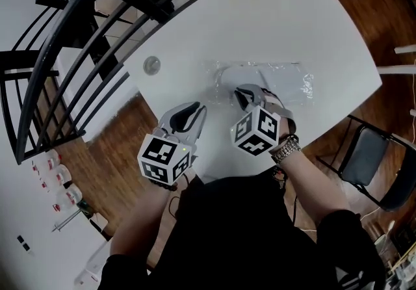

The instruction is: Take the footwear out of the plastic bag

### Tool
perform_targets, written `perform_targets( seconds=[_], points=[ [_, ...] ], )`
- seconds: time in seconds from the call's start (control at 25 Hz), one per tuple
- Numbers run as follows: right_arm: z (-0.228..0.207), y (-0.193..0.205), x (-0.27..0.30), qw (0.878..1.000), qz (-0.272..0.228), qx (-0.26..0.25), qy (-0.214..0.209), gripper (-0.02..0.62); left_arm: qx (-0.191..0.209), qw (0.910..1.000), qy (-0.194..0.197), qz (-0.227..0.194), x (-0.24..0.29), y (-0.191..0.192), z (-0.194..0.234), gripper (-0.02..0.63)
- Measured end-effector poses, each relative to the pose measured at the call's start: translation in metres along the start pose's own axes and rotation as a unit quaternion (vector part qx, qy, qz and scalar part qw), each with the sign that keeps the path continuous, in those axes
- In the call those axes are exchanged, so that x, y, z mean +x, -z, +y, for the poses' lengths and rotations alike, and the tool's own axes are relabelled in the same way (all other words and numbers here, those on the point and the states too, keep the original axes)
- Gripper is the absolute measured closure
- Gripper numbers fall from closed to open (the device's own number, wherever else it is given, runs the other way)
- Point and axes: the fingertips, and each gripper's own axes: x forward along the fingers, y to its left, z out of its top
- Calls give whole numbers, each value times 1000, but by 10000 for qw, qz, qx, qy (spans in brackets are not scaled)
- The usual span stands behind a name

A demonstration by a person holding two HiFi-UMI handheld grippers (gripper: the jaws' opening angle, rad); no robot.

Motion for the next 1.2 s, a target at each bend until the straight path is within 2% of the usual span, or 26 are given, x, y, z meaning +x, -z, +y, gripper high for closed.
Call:
perform_targets(
  seconds=[0.08,0.12,0.2,0.36,0.56,0.6,0.8,0.92,1.04,1.2],
  points=[
    [5,-8,0,9999,-86,72,-99,409,-27,10000,23,-44,1,-1,6,531],
    [7,-11,3,9998,-72,76,-170,383,-54,10000,22,-69,1,-1,9,531],
    [10,-10,11,9997,91,10,-243,370,-134,9999,21,-99,3,0,13,531],
    [5,1,25,9984,526,-139,-167,382,-242,9996,54,-107,8,0,16,531],
    [2,3,17,9982,578,-158,4,544,-348,9993,115,-78,9,5,20,531],
    [2,2,15,9985,536,-134,34,560,-361,9992,127,-66,10,7,21,531],
    [0,-3,-4,9995,286,41,93,572,-445,9986,278,-5,19,7,22,531],
    [0,-7,-15,9998,148,76,92,572,-594,9965,570,173,30,5,22,520],
    [2,-8,-25,9999,59,85,60,572,-997,9881,1023,571,43,13,18,499],
    [8,-3,-42,10000,-41,68,5,572,-1919,9660,1493,880,54,27,5,472]
  ],
)
